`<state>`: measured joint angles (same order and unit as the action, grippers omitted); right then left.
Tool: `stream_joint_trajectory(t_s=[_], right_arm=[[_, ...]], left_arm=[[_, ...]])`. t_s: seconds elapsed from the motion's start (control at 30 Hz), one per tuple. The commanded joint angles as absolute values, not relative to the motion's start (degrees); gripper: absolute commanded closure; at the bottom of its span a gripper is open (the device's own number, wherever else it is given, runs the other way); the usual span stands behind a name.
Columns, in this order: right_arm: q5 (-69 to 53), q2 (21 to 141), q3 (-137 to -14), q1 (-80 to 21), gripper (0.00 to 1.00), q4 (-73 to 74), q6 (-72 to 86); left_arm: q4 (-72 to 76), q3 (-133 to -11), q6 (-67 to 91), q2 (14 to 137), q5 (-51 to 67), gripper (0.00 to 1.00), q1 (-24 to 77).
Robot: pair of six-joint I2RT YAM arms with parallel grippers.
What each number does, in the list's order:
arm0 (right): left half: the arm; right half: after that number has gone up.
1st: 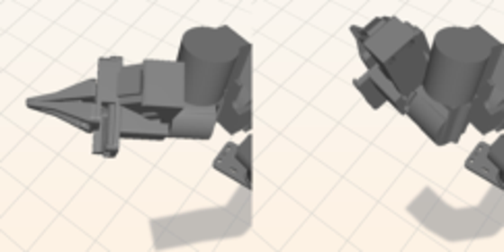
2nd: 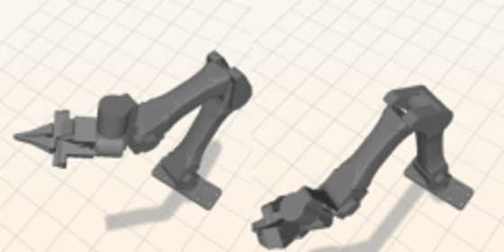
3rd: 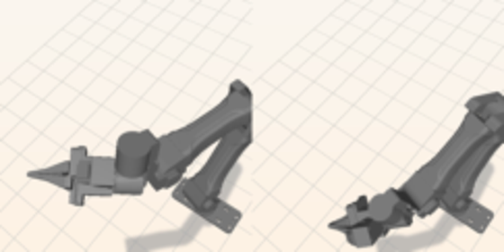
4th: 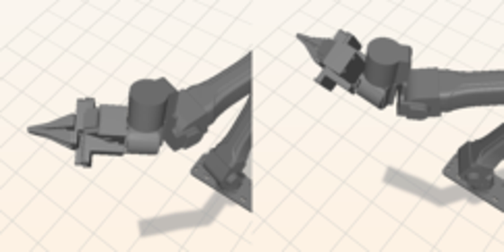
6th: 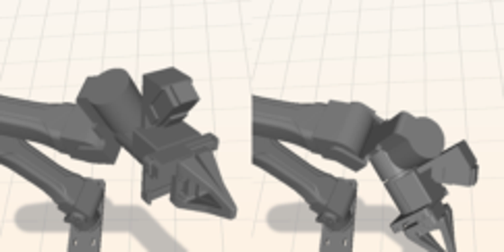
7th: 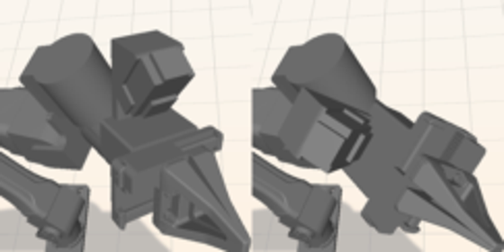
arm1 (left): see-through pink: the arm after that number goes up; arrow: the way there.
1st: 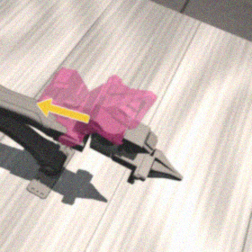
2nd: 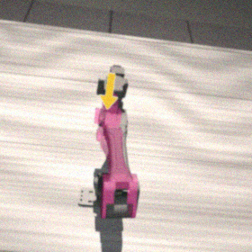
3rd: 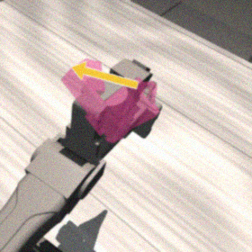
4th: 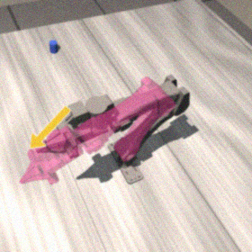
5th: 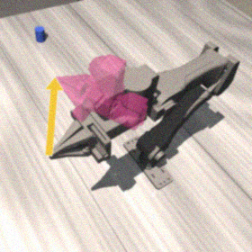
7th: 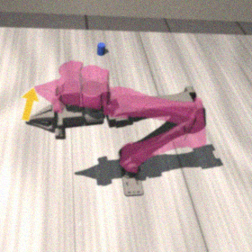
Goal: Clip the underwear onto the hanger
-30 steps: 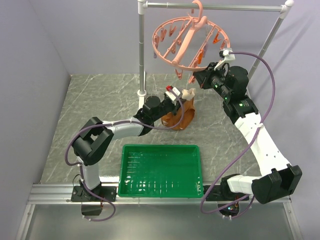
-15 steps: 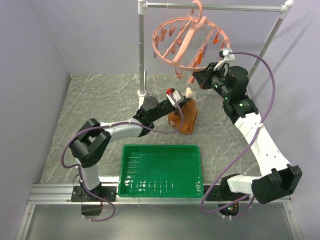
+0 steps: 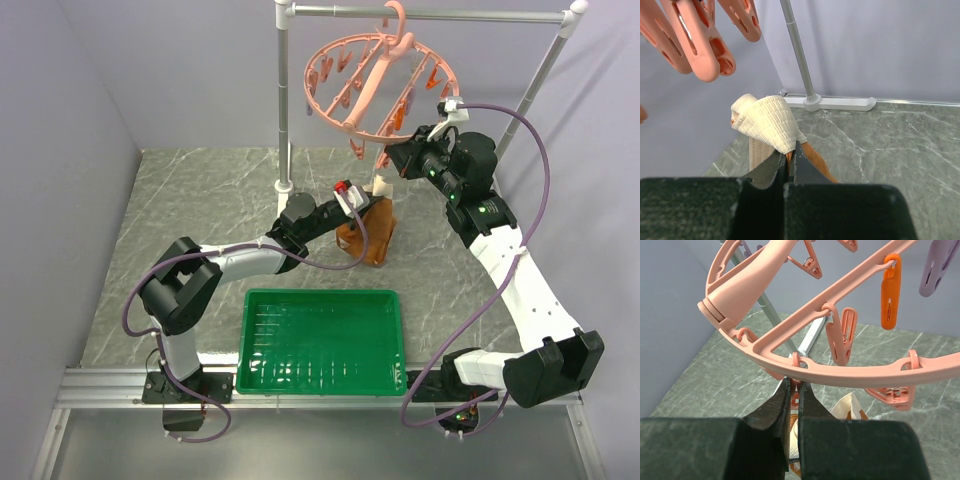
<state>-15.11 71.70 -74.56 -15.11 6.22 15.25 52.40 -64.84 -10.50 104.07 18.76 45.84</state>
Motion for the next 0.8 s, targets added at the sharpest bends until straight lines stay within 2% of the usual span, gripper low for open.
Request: stream_joint_trajectory(t_s=[0.0, 0.77], right_arm=[[-16.6, 71.5, -76.1, -14.8, 1.0, 8.8, 14.5], [-17.5, 71.5, -75.8, -14.8, 1.0, 10.0, 13.8]], left_arm=[[56.2, -67.2, -13.0, 102.7, 21.3, 1.0, 46.1], [55.5, -71.5, -23.7, 105.5, 22.2, 1.0, 46.1]])
